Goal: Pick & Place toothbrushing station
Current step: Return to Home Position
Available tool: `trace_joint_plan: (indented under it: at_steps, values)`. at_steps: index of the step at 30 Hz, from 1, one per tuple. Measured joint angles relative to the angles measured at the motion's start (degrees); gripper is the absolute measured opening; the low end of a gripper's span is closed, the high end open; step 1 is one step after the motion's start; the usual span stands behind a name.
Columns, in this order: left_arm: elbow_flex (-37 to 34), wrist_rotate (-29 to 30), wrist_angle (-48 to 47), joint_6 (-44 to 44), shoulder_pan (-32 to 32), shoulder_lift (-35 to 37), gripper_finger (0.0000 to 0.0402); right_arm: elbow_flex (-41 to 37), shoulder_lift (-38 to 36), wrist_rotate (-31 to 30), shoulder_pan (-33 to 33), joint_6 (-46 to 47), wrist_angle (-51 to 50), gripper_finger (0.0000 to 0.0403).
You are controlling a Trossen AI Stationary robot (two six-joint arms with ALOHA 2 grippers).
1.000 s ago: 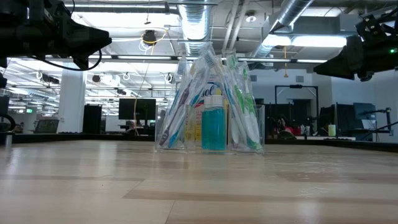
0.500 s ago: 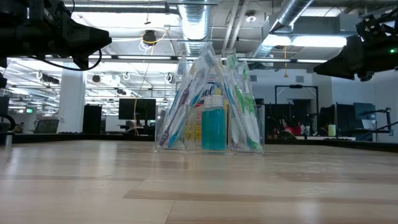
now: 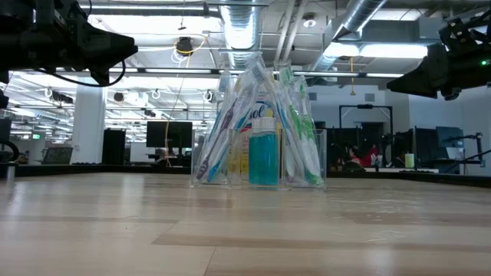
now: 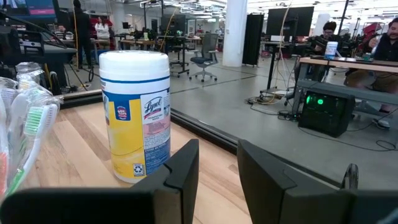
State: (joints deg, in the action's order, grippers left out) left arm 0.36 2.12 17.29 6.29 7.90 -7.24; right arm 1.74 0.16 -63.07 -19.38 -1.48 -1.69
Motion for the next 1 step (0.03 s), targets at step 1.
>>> trace_joint_plan:
  at_steps: [1]
  values:
    - [0.0,0.02,-0.01,0.0,0.0,0.0,0.0085,0.0,-0.02,0.0,0.02,0.0,0.0,0.0101]
